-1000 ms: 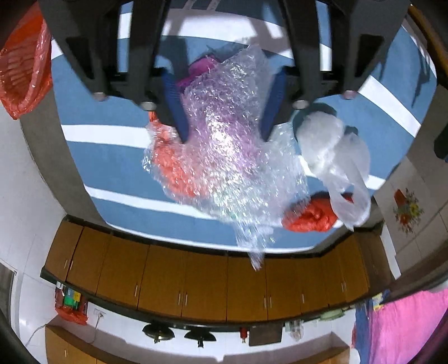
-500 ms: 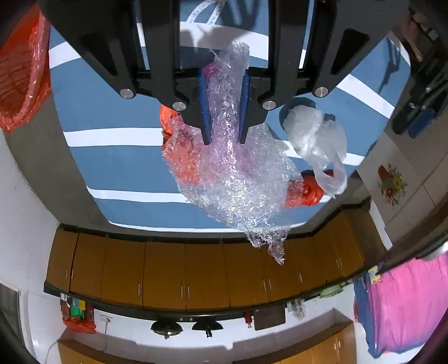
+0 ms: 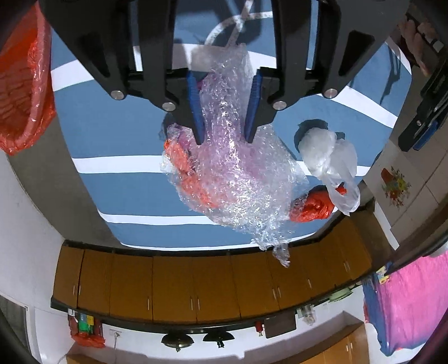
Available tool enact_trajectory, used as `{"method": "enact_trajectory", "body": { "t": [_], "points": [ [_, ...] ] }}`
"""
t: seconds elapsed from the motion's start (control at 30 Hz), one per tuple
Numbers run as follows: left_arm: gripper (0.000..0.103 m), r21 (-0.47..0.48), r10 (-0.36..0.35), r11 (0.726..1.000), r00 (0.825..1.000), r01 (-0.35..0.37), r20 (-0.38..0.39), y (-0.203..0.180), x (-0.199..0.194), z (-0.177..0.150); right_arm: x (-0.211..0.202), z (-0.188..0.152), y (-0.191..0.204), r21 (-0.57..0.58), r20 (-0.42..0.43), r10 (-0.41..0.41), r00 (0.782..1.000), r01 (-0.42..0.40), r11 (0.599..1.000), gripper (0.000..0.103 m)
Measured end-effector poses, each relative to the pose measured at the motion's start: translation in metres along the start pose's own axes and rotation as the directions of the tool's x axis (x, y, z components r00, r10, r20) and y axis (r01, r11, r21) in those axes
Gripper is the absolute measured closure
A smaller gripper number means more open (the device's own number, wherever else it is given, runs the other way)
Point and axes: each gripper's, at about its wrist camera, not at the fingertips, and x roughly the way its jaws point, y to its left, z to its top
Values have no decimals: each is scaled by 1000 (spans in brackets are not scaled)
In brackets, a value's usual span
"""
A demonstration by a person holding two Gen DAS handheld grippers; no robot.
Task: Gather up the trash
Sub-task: 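Grasp the white clear bag with the left tool while the right tool lifts the bubble wrap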
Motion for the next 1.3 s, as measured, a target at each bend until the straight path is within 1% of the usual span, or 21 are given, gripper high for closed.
{"method": "enact_trajectory", "body": {
  "t": [0.07,0.13,0.2,0.27,0.3,0.33,0.37,0.43,0.57,0.7,0.9,1.1,1.2,1.3],
  "points": [
    [25,-1,-4,1000,1000,4,0,-1,-1,0,-3,0,-3,11,3,-3,1000,3,1000,55],
    [25,2,-7,1000,1000,7,2,-3,-2,0,-5,-1,-7,20,8,-8,1000,7,1000,53],
    [25,7,-10,1000,1000,10,3,-5,-3,0,-3,-3,-7,14,1,-11,1000,11,1000,54],
    [25,7,-13,1000,1000,13,1,-6,-4,0,-1,-4,-8,7,-15,-1,1000,1,1000,73],
    [25,6,-14,1000,1000,14,1,-6,-4,-1,0,-5,-8,5,-21,3,1000,-3,1000,77],
    [25,5,-14,1000,1000,14,1,-6,-4,-1,0,-5,-7,2,-22,6,1000,-6,1000,89],
    [25,4,-14,1000,1000,14,1,-6,-5,0,-1,-6,-7,-2,-19,7,1000,-7,1000,93],
    [25,5,-14,1000,1000,14,4,-6,-6,0,-7,-6,-7,-2,1,10,1000,-10,1000,94],
    [25,10,-13,1000,1000,13,9,-6,-6,1,-28,3,-12,10,72,17,997,-18,1000,95],
    [25,11,-18,1000,1000,18,8,-9,-5,2,-49,14,-20,26,138,23,990,-27,999,95],
    [25,24,-33,999,999,33,4,-17,-1,4,-68,23,-31,65,209,17,978,-31,997,96],
    [25,27,-42,999,999,42,6,-25,11,13,-71,22,-42,93,232,-22,972,0,996,96],
    [25,30,-46,998,999,47,-10,-31,26,19,-70,19,-45,103,228,-35,973,11,995,96],
    [26,19,-55,998,998,56,-42,-34,45,24,-72,18,-48,108,230,-43,972,18,994,96]
  ]
}}
